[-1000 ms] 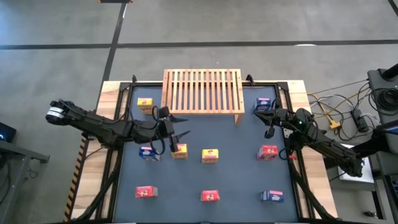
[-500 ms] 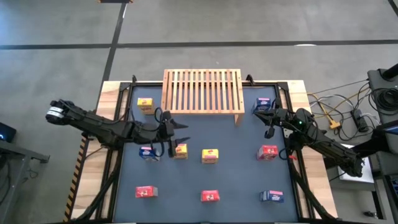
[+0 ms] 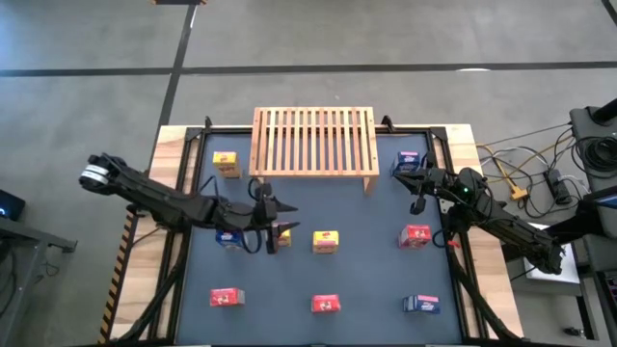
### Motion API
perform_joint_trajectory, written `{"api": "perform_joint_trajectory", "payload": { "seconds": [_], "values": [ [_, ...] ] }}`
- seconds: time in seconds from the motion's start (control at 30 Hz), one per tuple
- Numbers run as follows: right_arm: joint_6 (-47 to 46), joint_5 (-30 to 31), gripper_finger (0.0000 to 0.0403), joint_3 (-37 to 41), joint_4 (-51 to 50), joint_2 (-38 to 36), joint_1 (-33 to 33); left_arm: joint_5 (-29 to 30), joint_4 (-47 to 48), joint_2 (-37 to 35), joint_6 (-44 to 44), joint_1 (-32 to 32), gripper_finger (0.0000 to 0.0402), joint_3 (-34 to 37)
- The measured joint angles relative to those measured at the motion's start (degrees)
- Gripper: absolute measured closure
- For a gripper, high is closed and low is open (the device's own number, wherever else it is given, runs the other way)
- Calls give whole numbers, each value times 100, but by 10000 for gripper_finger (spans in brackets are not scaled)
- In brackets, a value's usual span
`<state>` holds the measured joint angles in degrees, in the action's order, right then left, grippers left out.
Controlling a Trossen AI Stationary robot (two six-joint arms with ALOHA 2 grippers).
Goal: Stack cereal on shelf
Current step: Put the bottom left yellow cereal box on the shelf
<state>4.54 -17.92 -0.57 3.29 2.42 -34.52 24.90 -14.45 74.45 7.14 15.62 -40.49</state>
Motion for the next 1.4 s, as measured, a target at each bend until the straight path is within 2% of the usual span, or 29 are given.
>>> {"api": "perform_joint_trajectory", "payload": {
  "seconds": [0.33,0.67,0.9,1.03,1.2,1.4],
  "values": [
    [0,0,394,0,0,0,-1,1,-12,133,-13,59,241,0],
    [0,1,394,1,0,0,-1,5,-7,42,-61,52,208,0],
    [0,0,394,0,0,0,0,9,138,42,11,52,200,0],
    [0,0,394,0,0,0,0,12,679,-4,136,35,200,0],
    [0,1,394,-1,0,0,-2,35,1831,-258,843,-102,200,-140],
    [0,1,394,1,0,0,0,-242,2621,-319,882,-101,200,-522]
  ]
}}
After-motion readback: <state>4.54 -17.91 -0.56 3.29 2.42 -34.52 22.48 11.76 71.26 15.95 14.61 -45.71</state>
